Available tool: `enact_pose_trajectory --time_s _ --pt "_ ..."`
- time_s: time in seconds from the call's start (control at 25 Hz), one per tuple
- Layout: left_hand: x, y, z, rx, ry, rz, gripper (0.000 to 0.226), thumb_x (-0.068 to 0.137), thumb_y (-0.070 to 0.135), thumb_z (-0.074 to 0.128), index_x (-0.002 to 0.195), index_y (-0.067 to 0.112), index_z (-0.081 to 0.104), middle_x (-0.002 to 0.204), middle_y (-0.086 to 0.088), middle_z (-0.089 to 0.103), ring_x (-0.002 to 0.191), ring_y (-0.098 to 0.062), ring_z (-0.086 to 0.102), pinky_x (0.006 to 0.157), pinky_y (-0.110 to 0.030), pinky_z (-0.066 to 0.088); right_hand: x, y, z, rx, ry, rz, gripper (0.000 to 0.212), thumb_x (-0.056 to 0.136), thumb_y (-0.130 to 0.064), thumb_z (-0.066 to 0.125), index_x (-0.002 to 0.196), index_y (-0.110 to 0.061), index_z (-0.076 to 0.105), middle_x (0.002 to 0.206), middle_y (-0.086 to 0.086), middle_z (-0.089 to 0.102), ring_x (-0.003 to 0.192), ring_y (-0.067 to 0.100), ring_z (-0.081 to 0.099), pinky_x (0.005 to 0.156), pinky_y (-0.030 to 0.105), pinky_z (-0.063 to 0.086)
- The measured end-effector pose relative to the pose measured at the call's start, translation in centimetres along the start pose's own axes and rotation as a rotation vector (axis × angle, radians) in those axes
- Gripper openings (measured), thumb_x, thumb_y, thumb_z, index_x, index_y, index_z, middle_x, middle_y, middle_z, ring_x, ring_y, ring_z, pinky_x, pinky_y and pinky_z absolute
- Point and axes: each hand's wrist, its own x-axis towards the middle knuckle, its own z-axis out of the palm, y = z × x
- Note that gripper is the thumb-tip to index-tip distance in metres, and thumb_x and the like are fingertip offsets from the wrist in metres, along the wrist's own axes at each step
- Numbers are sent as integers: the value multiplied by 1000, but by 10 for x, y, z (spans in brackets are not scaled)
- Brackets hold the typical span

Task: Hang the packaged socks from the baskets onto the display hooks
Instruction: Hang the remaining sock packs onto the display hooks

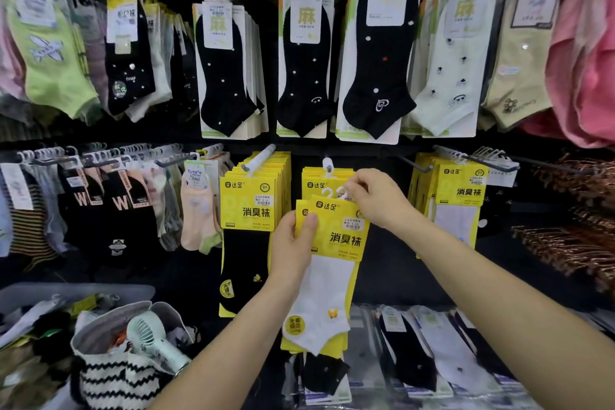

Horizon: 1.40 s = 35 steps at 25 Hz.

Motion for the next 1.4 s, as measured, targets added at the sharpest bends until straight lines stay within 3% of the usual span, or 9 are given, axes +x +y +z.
enact_pose_trajectory --time_s 0.12,0.32,0.52,0.72,0.84,0.92,1.08,1.24,1.4 --pt "4 -2 -7 -5 100 -4 27 97 29 45 86 6 55 77 -2 55 70 -15 51 61 -24 45 13 -1 -6 2 83 33 22 97 -22 43 85 -10 57 87 0 53 67 7 44 56 22 33" --pt "10 -5 -46 -30 235 43 27 98 26 44 89 3 55 87 -13 61 81 -27 58 77 -46 51 34 -11 -3 -30 91 19 20 97 -23 44 85 -12 56 93 -2 56 81 12 50 71 26 36" --pt "7 0 -73 -30 222 67 22 98 26 45 88 13 59 87 -8 64 80 -22 61 72 -41 52 47 -18 11 -59 73 43 21 95 -26 46 83 -14 60 82 -9 55 82 19 57 77 37 48" --pt "11 6 -63 -15 187 69 26 97 23 47 82 5 59 76 1 62 71 -9 59 67 -36 51 46 -11 13 -105 129 45 21 93 -32 52 81 -19 63 80 -7 59 86 17 58 87 42 47" --pt "11 4 -48 -11 122 62 26 97 23 47 89 2 60 83 -6 63 78 -17 60 72 -38 51 40 -11 7 -24 273 -9 14 89 -30 57 79 -22 61 86 -6 60 83 11 56 76 31 46" --pt "10 4 -37 10 91 73 26 97 24 47 86 5 60 76 0 62 70 -8 58 64 -23 48 28 -12 3 64 288 -81 18 89 -33 58 74 -24 61 77 -9 59 72 6 52 64 21 38" --pt "9 5 -15 37 48 61 26 96 27 48 79 11 59 61 12 55 56 3 50 51 -10 41 4 -11 1 59 24 -167 12 83 -37 65 74 -30 67 77 -13 57 67 1 49 61 17 36" --pt "11 5 -2 57 26 30 24 96 28 48 77 19 59 69 7 59 64 -3 55 60 -23 47 -2 -3 -5 174 -94 -180 7 81 -31 69 74 -32 68 78 -11 60 67 3 50 65 21 42" --pt "11 8 8 54 -2 -7 19 95 27 50 82 16 59 81 -3 63 76 -15 60 69 -34 52 5 3 -7 30 5 -147 11 86 -26 64 76 -26 68 69 -15 59 64 1 52 60 18 39"
